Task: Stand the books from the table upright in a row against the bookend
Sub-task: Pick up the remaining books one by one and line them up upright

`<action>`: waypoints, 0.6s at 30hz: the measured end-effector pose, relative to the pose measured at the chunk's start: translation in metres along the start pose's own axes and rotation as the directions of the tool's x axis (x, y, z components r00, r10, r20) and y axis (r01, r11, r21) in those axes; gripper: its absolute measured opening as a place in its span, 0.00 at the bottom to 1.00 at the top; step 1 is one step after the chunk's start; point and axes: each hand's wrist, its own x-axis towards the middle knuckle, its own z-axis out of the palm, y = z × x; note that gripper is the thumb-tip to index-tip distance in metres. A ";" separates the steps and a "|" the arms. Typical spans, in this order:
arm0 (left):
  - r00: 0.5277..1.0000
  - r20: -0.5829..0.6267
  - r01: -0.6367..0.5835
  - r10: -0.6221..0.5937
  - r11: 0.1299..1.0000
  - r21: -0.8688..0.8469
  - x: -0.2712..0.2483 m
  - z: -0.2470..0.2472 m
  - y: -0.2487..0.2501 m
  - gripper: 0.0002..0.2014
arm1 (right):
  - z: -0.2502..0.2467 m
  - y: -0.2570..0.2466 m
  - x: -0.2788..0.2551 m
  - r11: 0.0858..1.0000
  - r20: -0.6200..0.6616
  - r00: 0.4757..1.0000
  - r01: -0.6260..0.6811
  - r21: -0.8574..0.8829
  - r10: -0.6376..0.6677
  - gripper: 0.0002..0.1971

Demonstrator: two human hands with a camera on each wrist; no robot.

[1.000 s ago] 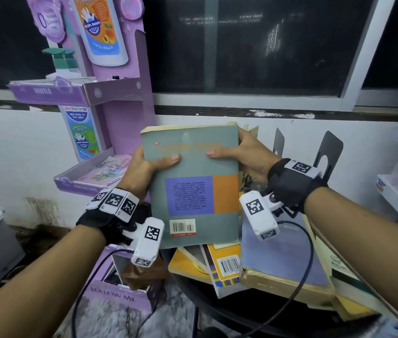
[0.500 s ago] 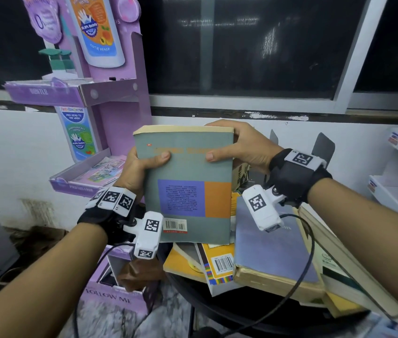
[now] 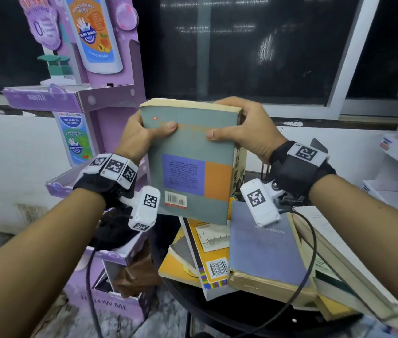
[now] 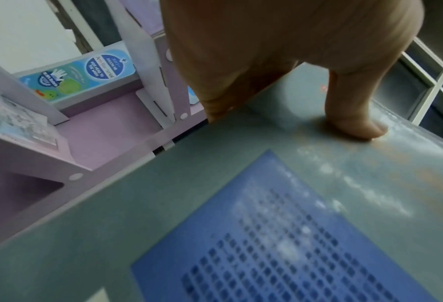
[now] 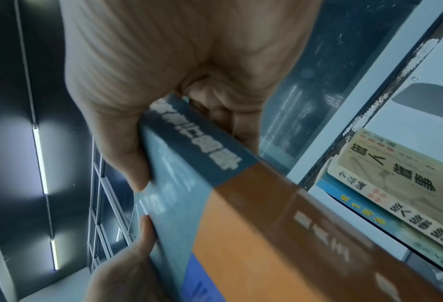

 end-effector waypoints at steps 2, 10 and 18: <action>1.000 0.008 -0.028 0.028 1.000 0.002 0.007 0.008 0.003 0.32 | -0.007 -0.003 0.000 0.999 -0.030 0.999 0.013 -0.032 -0.014 0.23; 0.999 0.054 0.009 -0.002 0.990 -0.139 0.024 0.050 0.005 0.29 | -0.047 -0.034 -0.005 0.988 -0.017 1.000 -0.025 -0.149 0.023 0.28; 0.983 0.178 0.068 -0.036 0.982 -0.175 0.033 0.090 0.004 0.27 | -0.076 -0.043 -0.015 0.941 -0.084 0.993 -0.103 -0.323 0.080 0.31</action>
